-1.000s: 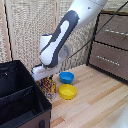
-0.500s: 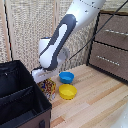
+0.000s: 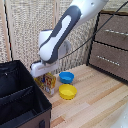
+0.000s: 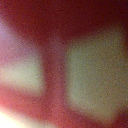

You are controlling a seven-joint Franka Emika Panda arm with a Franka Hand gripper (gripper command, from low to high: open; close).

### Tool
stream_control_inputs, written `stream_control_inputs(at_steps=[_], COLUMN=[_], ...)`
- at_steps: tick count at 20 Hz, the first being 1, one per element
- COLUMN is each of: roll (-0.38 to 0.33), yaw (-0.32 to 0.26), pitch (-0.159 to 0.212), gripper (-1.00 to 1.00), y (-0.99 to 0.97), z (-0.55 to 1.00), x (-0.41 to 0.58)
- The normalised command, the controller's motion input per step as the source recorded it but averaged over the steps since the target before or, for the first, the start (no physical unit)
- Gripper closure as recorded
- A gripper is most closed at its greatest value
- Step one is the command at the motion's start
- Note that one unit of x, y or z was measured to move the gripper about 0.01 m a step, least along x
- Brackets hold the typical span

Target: Kindly direct your grabber toward the cereal bar. Delicately grip the cereal bar using your grabber. Transport the clutched cereal bar to the rear part of the organizer. Set the cereal bar down and place it in the rear section of the organizer.

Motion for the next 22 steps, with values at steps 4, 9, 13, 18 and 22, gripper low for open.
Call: stream_control_inputs(at_steps=[4,9,13,18,22], roll=[-0.052,-0.057,0.016,0.107,0.1], yaw=[-0.061,-0.256,-0.316,-0.288,-0.296], pitch=[0.003,0.01,0.0,-0.02,-0.005], gripper=[1.0,1.0,1.0,1.0,1.0], y=[0.0,0.0,0.04,0.09,0.06], z=[1.0,0.81,0.62,0.59,0.55], x=[0.096,0.094,0.0,-0.021,-0.026])
